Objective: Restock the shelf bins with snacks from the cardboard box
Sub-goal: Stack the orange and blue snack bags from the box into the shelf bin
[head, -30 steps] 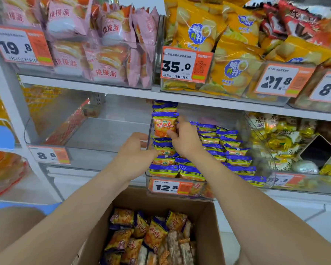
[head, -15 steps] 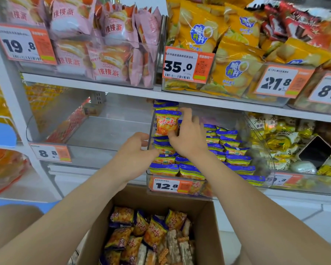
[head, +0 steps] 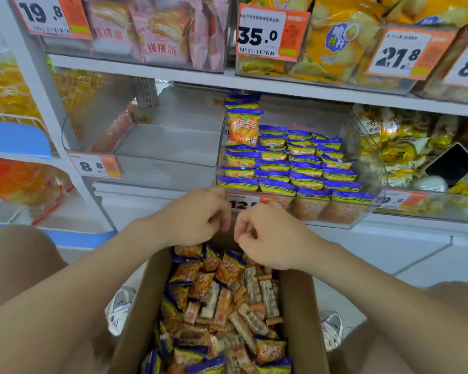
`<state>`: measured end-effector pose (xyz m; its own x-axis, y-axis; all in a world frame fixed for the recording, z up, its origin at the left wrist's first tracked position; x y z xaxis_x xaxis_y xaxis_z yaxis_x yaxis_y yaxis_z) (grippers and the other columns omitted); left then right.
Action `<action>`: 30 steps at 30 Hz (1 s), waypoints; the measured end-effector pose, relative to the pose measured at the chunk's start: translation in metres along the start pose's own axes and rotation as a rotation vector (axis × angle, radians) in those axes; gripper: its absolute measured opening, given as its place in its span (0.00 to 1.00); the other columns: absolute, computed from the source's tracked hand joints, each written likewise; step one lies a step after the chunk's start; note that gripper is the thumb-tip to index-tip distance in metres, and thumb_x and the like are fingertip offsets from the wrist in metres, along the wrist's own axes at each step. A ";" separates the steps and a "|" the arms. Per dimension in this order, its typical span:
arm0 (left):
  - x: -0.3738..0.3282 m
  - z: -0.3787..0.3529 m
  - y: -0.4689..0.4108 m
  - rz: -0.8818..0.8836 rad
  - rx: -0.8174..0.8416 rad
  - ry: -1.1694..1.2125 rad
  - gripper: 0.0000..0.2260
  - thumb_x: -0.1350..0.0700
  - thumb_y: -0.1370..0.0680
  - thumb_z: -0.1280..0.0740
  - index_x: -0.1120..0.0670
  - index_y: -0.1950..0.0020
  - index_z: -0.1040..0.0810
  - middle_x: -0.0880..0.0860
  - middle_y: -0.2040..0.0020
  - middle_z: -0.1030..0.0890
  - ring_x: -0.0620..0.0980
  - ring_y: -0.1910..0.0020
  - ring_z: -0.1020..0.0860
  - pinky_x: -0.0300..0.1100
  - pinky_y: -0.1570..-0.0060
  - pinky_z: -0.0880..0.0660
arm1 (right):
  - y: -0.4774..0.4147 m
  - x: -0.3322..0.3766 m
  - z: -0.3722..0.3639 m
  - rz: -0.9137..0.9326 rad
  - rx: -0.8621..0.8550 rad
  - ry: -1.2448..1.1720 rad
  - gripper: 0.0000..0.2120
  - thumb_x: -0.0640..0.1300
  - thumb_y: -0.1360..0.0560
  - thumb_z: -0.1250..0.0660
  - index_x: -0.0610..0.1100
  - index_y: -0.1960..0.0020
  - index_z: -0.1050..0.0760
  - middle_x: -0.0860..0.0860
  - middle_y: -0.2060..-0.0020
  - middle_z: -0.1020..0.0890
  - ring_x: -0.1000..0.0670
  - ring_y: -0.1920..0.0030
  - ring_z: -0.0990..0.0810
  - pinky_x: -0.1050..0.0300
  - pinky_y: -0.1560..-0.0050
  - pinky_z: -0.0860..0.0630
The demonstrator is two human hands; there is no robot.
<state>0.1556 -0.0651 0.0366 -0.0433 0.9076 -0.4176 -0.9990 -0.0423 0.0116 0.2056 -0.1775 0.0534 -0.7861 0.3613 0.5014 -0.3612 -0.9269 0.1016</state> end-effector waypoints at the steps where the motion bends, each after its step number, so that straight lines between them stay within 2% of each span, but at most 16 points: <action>1: 0.002 -0.003 0.004 0.008 -0.023 -0.065 0.12 0.62 0.27 0.34 0.44 0.56 0.20 0.43 0.49 0.24 0.44 0.52 0.23 0.45 0.54 0.23 | 0.002 -0.007 -0.017 -0.009 0.065 0.030 0.09 0.40 0.24 0.35 0.47 0.59 0.18 0.57 0.73 0.22 0.61 0.69 0.24 0.60 0.63 0.24; 3: 0.005 -0.018 0.010 0.020 -0.011 -0.220 0.10 0.59 0.24 0.34 0.44 0.52 0.21 0.41 0.50 0.25 0.44 0.52 0.24 0.47 0.54 0.23 | 0.000 -0.026 -0.051 -0.035 0.149 0.089 0.09 0.41 0.25 0.37 0.48 0.61 0.20 0.55 0.70 0.22 0.59 0.67 0.27 0.52 0.57 0.19; 5: 0.015 -0.047 0.015 0.045 0.094 -0.277 0.08 0.56 0.21 0.35 0.43 0.48 0.21 0.42 0.49 0.26 0.44 0.49 0.24 0.48 0.52 0.22 | -0.003 -0.047 -0.082 -0.080 0.237 0.123 0.10 0.41 0.25 0.38 0.45 0.62 0.21 0.48 0.67 0.20 0.52 0.64 0.24 0.47 0.58 0.18; 7: 0.039 -0.084 0.019 0.137 0.254 -0.264 0.08 0.54 0.18 0.35 0.45 0.42 0.20 0.44 0.46 0.23 0.46 0.47 0.23 0.49 0.48 0.21 | -0.004 -0.070 -0.111 -0.172 0.348 0.118 0.11 0.40 0.23 0.38 0.38 0.62 0.23 0.45 0.69 0.23 0.39 0.63 0.21 0.47 0.64 0.24; 9: 0.065 -0.116 0.020 0.214 0.371 -0.283 0.10 0.54 0.18 0.35 0.48 0.37 0.21 0.49 0.42 0.22 0.50 0.44 0.22 0.51 0.44 0.21 | -0.010 -0.089 -0.135 -0.250 0.423 0.111 0.11 0.39 0.21 0.38 0.38 0.61 0.24 0.44 0.68 0.24 0.39 0.61 0.21 0.48 0.64 0.28; 11: 0.084 -0.137 0.017 0.263 0.411 -0.314 0.16 0.54 0.17 0.35 0.51 0.29 0.25 0.53 0.37 0.24 0.55 0.38 0.24 0.52 0.39 0.23 | -0.018 -0.104 -0.151 -0.323 0.438 0.067 0.10 0.39 0.19 0.39 0.37 0.49 0.19 0.40 0.55 0.16 0.41 0.53 0.18 0.48 0.55 0.22; 13: 0.099 -0.153 0.014 0.296 0.421 -0.369 0.25 0.55 0.17 0.34 0.53 0.21 0.34 0.56 0.29 0.29 0.59 0.30 0.28 0.53 0.34 0.26 | -0.028 -0.120 -0.163 -0.390 0.371 0.007 0.17 0.38 0.18 0.39 0.39 0.32 0.22 0.41 0.39 0.18 0.41 0.39 0.19 0.46 0.40 0.20; 14: 0.104 -0.159 0.013 0.300 0.432 -0.422 0.27 0.56 0.17 0.34 0.55 0.19 0.37 0.58 0.26 0.32 0.61 0.27 0.31 0.54 0.31 0.28 | -0.031 -0.126 -0.168 -0.417 0.329 -0.024 0.20 0.38 0.18 0.39 0.40 0.27 0.26 0.42 0.35 0.20 0.41 0.35 0.21 0.46 0.35 0.22; 16: 0.114 -0.173 0.014 0.304 0.467 -0.499 0.30 0.59 0.17 0.35 0.57 0.17 0.43 0.61 0.22 0.37 0.64 0.24 0.36 0.56 0.28 0.31 | -0.031 -0.140 -0.185 -0.473 0.269 -0.087 0.25 0.39 0.18 0.39 0.43 0.21 0.33 0.43 0.31 0.23 0.41 0.30 0.24 0.46 0.28 0.28; 18: 0.123 -0.185 0.015 0.317 0.498 -0.516 0.34 0.64 0.18 0.35 0.60 0.16 0.48 0.64 0.19 0.45 0.67 0.22 0.38 0.56 0.26 0.32 | -0.030 -0.151 -0.209 -0.518 0.247 -0.119 0.28 0.40 0.17 0.39 0.44 0.18 0.37 0.42 0.26 0.27 0.40 0.27 0.27 0.49 0.27 0.32; 20: 0.131 -0.193 0.015 0.334 0.504 -0.499 0.35 0.66 0.19 0.34 0.63 0.17 0.50 0.67 0.18 0.49 0.67 0.21 0.38 0.55 0.25 0.33 | -0.030 -0.157 -0.231 -0.528 0.233 -0.096 0.30 0.45 0.17 0.37 0.46 0.17 0.41 0.42 0.22 0.33 0.37 0.24 0.33 0.45 0.23 0.34; 22: 0.141 -0.195 0.011 0.358 0.455 -0.425 0.36 0.66 0.22 0.28 0.62 0.19 0.44 0.66 0.19 0.43 0.64 0.24 0.32 0.53 0.27 0.30 | -0.032 -0.157 -0.241 -0.521 0.180 -0.061 0.32 0.49 0.17 0.36 0.49 0.17 0.44 0.42 0.21 0.34 0.35 0.23 0.35 0.39 0.23 0.37; 25: 0.153 -0.202 0.010 0.373 0.463 -0.337 0.29 0.64 0.22 0.29 0.60 0.23 0.36 0.60 0.28 0.29 0.59 0.31 0.26 0.49 0.32 0.26 | -0.035 -0.150 -0.231 -0.488 0.004 -0.048 0.30 0.54 0.17 0.33 0.48 0.19 0.40 0.45 0.30 0.24 0.38 0.30 0.27 0.40 0.29 0.30; 27: 0.155 -0.206 0.015 0.385 0.474 -0.366 0.26 0.64 0.21 0.30 0.59 0.24 0.34 0.59 0.31 0.29 0.59 0.32 0.27 0.49 0.34 0.26 | -0.036 -0.146 -0.231 -0.472 -0.035 -0.142 0.27 0.52 0.18 0.30 0.44 0.24 0.32 0.46 0.41 0.18 0.42 0.38 0.20 0.47 0.37 0.23; 28: 0.154 -0.207 0.016 0.385 0.468 -0.407 0.26 0.63 0.21 0.29 0.58 0.24 0.33 0.59 0.32 0.31 0.59 0.33 0.28 0.49 0.35 0.26 | -0.036 -0.144 -0.233 -0.471 -0.019 -0.191 0.24 0.49 0.19 0.29 0.43 0.26 0.28 0.46 0.42 0.16 0.43 0.39 0.18 0.50 0.39 0.22; 30: 0.148 -0.206 0.016 0.364 0.457 -0.484 0.28 0.60 0.23 0.27 0.58 0.25 0.33 0.59 0.32 0.32 0.59 0.33 0.31 0.50 0.36 0.27 | -0.034 -0.144 -0.234 -0.485 0.018 -0.231 0.22 0.44 0.20 0.28 0.42 0.28 0.24 0.45 0.37 0.18 0.44 0.35 0.20 0.53 0.35 0.24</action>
<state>0.1345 -0.0170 -0.2121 -0.2637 0.9559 0.1291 -0.8203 -0.2926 0.4914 0.2132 -0.1745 -0.2236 -0.3996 0.7186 0.5691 -0.6452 -0.6615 0.3823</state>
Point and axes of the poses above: each hand's wrist, its own y-axis away from the middle knuckle, its own z-axis out of the back of the hand, x = y × z, the point moved 8 cm from there along -y, towards the middle knuckle
